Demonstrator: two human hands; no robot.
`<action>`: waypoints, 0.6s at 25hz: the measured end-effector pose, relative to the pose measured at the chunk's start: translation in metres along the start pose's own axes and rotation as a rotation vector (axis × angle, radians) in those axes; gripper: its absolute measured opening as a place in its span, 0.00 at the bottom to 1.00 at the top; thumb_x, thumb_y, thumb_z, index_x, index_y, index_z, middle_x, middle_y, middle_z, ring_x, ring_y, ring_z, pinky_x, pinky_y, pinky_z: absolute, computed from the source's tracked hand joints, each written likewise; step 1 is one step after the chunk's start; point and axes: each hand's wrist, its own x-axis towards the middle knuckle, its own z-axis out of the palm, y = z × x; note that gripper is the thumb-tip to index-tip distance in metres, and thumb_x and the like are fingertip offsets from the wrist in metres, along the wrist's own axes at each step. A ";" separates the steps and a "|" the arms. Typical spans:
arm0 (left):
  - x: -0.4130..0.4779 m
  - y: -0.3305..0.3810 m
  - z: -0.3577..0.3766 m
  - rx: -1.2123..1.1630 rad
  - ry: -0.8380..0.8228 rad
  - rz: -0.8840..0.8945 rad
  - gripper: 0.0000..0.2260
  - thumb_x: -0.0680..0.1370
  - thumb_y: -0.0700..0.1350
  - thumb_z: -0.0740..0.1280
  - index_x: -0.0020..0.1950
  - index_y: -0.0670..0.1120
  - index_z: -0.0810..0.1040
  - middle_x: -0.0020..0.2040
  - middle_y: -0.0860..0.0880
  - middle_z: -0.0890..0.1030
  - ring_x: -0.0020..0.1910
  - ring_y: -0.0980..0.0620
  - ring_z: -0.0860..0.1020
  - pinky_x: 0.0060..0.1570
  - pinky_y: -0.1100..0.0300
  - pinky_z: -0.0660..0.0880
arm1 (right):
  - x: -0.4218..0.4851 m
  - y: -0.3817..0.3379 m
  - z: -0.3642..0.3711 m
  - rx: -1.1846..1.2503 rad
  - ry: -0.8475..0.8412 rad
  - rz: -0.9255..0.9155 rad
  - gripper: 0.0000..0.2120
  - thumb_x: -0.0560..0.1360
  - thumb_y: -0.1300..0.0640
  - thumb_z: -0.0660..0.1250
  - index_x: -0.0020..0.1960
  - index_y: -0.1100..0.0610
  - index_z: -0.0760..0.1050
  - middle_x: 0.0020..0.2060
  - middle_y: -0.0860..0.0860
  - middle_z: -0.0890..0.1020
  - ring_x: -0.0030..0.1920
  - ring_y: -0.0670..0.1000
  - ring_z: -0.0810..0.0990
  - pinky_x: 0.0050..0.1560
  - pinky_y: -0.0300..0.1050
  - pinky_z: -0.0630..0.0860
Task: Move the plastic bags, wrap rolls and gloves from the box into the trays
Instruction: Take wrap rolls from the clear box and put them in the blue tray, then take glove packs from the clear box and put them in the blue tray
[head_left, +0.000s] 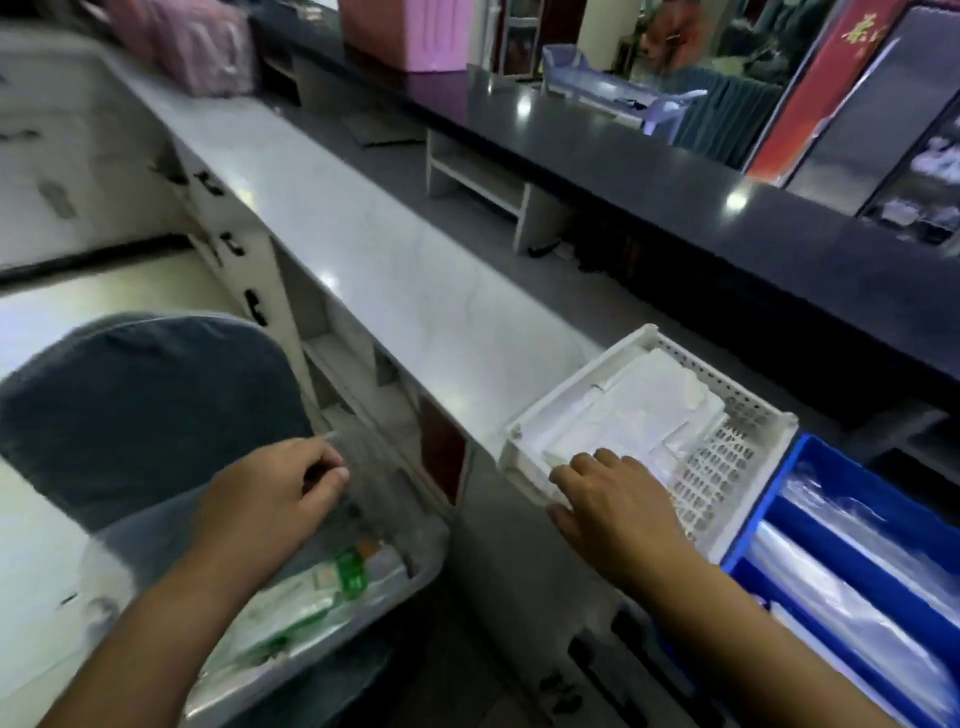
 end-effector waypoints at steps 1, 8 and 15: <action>-0.003 -0.028 -0.014 0.022 0.015 -0.040 0.03 0.72 0.45 0.70 0.39 0.52 0.79 0.37 0.53 0.81 0.35 0.53 0.75 0.30 0.61 0.68 | 0.020 -0.025 0.002 0.013 -0.009 -0.044 0.13 0.75 0.48 0.59 0.54 0.54 0.74 0.48 0.54 0.80 0.48 0.57 0.76 0.47 0.49 0.72; -0.023 -0.196 -0.070 0.208 -0.019 -0.268 0.02 0.72 0.48 0.69 0.40 0.53 0.78 0.38 0.51 0.82 0.34 0.50 0.76 0.30 0.60 0.69 | 0.125 -0.170 0.050 0.037 -0.147 -0.195 0.10 0.75 0.50 0.60 0.49 0.55 0.75 0.44 0.53 0.80 0.46 0.56 0.76 0.44 0.50 0.72; -0.038 -0.273 -0.050 0.209 -0.223 -0.345 0.04 0.74 0.49 0.64 0.42 0.53 0.79 0.40 0.53 0.82 0.36 0.52 0.77 0.30 0.61 0.68 | 0.151 -0.219 0.097 0.006 -0.386 -0.215 0.14 0.53 0.57 0.80 0.28 0.57 0.74 0.22 0.54 0.77 0.22 0.55 0.76 0.21 0.39 0.68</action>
